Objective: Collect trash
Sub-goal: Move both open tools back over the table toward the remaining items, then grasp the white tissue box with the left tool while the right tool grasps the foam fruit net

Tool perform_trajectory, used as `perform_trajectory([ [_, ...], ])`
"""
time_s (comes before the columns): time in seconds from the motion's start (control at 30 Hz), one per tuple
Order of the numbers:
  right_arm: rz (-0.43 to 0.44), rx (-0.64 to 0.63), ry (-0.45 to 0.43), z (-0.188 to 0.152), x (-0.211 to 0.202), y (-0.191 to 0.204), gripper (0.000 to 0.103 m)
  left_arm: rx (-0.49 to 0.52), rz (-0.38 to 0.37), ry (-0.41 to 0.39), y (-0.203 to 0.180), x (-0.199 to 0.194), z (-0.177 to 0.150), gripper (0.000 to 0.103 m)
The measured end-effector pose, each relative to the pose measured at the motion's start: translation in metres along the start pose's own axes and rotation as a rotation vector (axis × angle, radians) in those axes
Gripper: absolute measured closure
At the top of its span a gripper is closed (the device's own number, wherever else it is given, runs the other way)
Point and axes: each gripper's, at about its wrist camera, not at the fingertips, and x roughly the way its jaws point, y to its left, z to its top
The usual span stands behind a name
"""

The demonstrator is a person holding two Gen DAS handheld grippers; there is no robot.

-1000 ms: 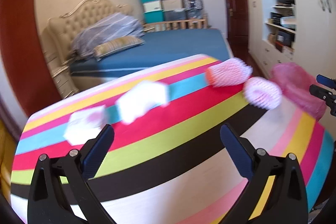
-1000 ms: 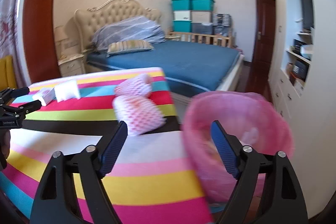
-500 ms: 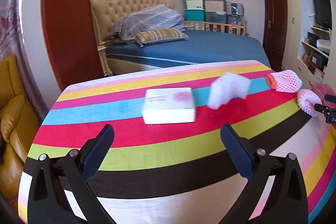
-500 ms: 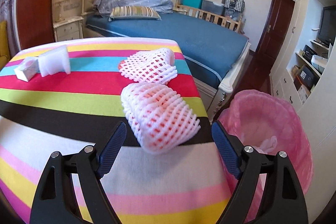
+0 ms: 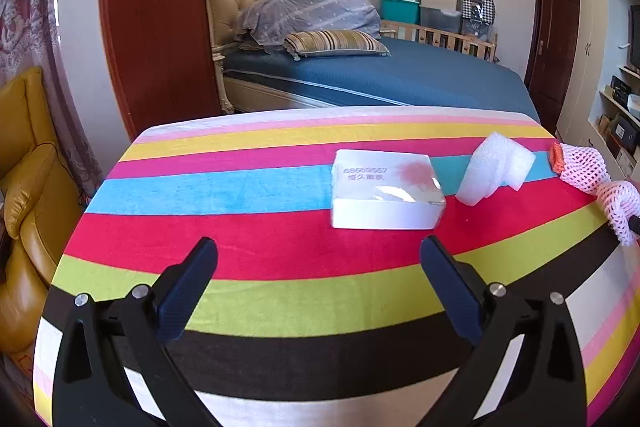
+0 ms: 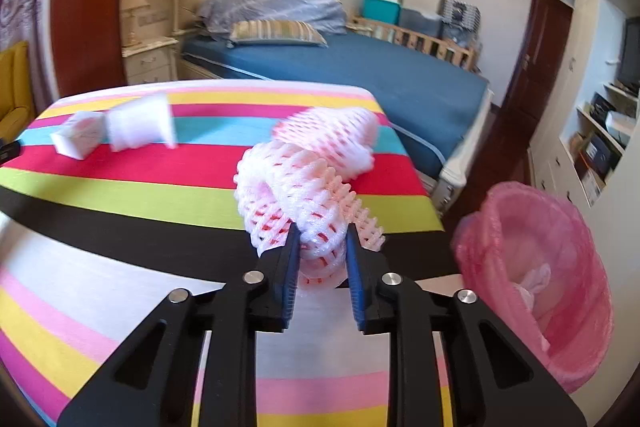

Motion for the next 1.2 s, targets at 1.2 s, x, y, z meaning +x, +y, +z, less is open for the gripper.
perform_trajectory([
  [1.2,0.175,0.02,-0.063,-0.018,-0.03,0.04,0.082,-0.03,0.263,0.27,-0.071,0.087,0.055,0.005],
])
